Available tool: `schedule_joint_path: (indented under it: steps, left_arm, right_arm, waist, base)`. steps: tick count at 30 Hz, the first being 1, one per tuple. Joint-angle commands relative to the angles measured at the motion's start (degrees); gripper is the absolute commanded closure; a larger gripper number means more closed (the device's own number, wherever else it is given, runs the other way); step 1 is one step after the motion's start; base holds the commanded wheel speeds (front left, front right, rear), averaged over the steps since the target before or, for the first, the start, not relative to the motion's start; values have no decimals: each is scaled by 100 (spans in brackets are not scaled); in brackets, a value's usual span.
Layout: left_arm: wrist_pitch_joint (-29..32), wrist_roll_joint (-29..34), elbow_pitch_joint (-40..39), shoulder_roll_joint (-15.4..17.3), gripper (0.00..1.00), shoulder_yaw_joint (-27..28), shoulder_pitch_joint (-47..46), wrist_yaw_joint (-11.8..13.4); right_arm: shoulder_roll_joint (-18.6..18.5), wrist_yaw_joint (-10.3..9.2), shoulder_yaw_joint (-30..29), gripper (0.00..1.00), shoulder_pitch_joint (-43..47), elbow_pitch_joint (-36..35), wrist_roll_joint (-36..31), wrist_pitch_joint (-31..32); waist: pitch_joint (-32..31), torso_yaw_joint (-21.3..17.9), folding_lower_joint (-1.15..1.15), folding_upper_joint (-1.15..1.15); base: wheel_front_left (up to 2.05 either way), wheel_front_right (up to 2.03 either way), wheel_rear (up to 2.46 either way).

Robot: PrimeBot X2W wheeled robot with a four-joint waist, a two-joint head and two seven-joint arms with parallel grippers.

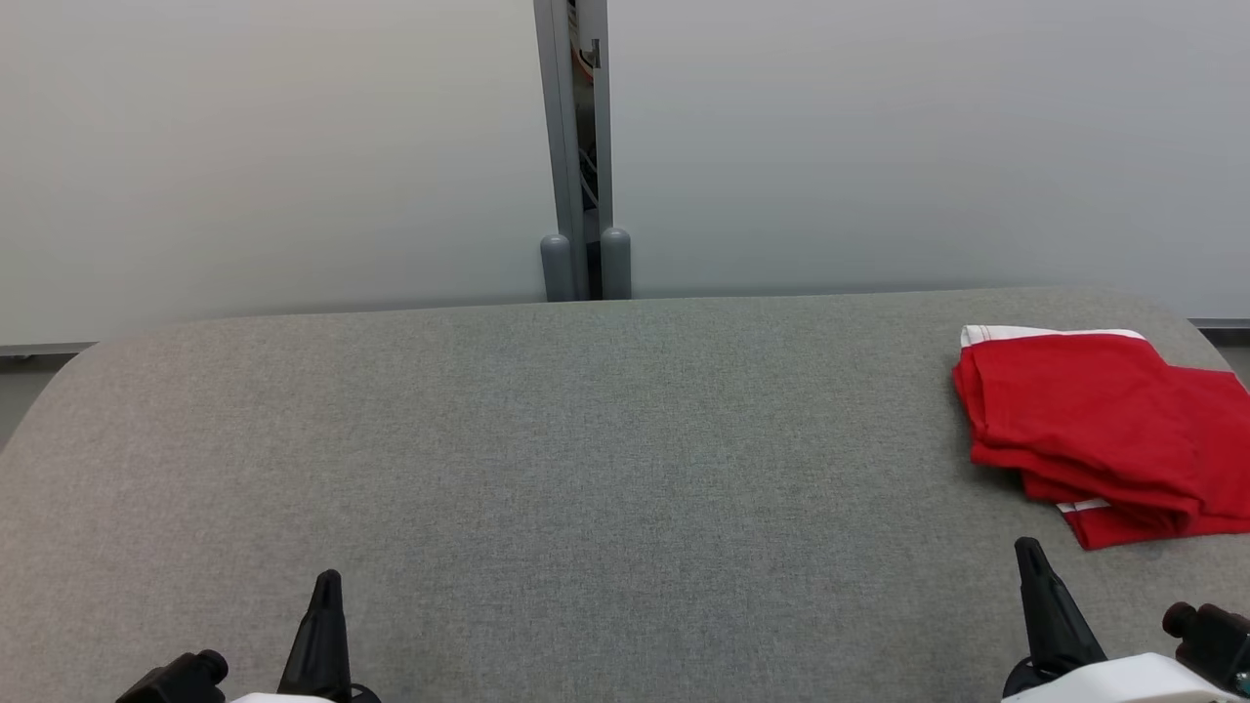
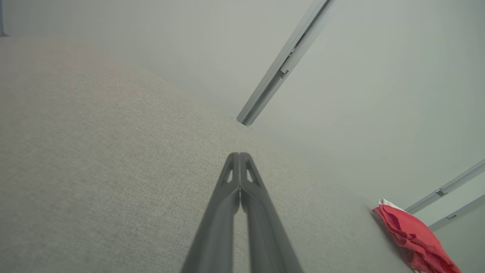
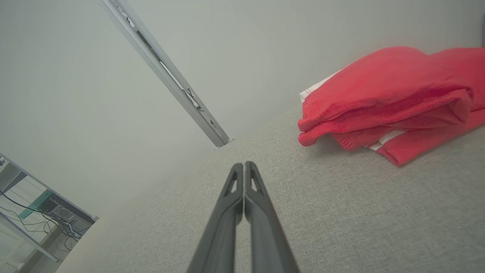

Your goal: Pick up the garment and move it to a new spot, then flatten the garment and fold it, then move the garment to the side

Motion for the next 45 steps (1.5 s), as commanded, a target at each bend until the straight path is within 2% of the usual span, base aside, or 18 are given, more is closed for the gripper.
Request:
schedule_joint_path:
  steps: [1, 20, 45]
  left_arm:
    - [29, -177, -65, 26, 100, 60, -211, -62]
    - [336, -1572, -22, 37, 100, 310, -490, -251]
    - [653, -2995, 26, 48, 100, 565, -765, -448]
  right_arm:
    - [-67, 0, -31, 100, -188, -47, 203, 61]
    - [-83, 0, -196, 100, -608, 182, 1663, 525]
    - [-84, 0, -391, 100, -1040, 423, 3125, 1015]
  waist:
    - [5, 1, 0, 0]
    - [99, 14, 0, 0]
    - [216, 30, 0, 0]
  base:
    - [0, 0, 0]
    - [0, 0, 0]
    - [0, 0, 0]
